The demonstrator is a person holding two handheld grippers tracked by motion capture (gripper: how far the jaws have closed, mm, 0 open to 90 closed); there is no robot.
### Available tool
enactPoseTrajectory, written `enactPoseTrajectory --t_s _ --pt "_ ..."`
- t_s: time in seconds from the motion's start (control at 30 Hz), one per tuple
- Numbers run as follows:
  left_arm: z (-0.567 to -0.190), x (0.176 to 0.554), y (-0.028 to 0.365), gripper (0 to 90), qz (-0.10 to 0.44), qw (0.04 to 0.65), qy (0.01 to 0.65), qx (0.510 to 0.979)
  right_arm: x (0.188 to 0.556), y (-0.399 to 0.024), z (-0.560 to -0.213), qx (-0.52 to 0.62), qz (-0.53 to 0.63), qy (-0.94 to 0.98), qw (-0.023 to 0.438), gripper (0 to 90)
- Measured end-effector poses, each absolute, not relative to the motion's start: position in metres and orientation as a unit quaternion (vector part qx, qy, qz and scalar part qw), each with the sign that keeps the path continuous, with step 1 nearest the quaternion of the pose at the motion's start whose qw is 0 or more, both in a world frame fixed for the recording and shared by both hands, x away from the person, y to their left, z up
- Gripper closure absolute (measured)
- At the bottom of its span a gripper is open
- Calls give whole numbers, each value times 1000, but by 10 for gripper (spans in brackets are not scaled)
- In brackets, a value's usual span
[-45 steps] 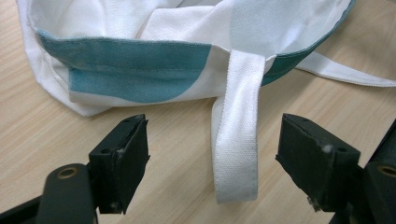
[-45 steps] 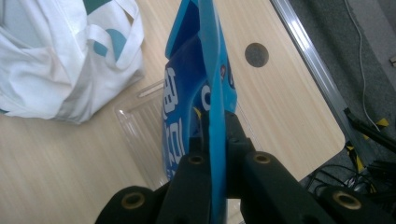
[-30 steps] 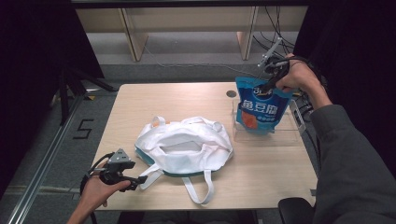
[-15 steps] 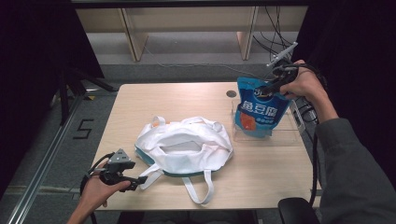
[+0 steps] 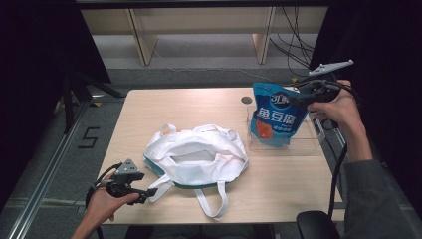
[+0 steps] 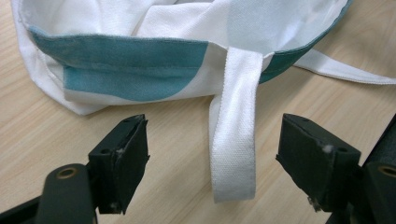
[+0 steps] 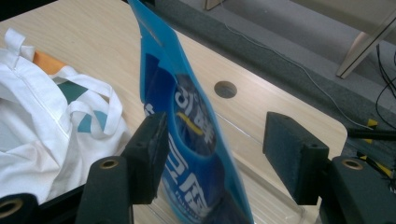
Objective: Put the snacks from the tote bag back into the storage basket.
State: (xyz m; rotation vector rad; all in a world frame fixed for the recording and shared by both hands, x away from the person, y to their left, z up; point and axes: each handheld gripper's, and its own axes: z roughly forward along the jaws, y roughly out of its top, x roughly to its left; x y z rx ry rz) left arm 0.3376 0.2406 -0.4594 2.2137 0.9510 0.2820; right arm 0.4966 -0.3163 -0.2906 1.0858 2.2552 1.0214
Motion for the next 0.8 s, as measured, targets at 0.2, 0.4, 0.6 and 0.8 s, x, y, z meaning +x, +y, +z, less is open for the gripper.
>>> enactPoseTrajectory --t_s 0.2,0.4,0.6,0.8 --pt "-459 337 240 237 106 350 375 852 483 -327 -306 407 367 808 214 402" --pt "-459 336 240 237 106 353 373 851 469 -336 -322 439 364 786 238 400" --pt "-459 336 240 237 107 353 374 851 460 -341 -343 458 348 783 236 429" --pt "-457 336 239 237 105 356 366 853 457 -348 -356 490 335 779 204 535"
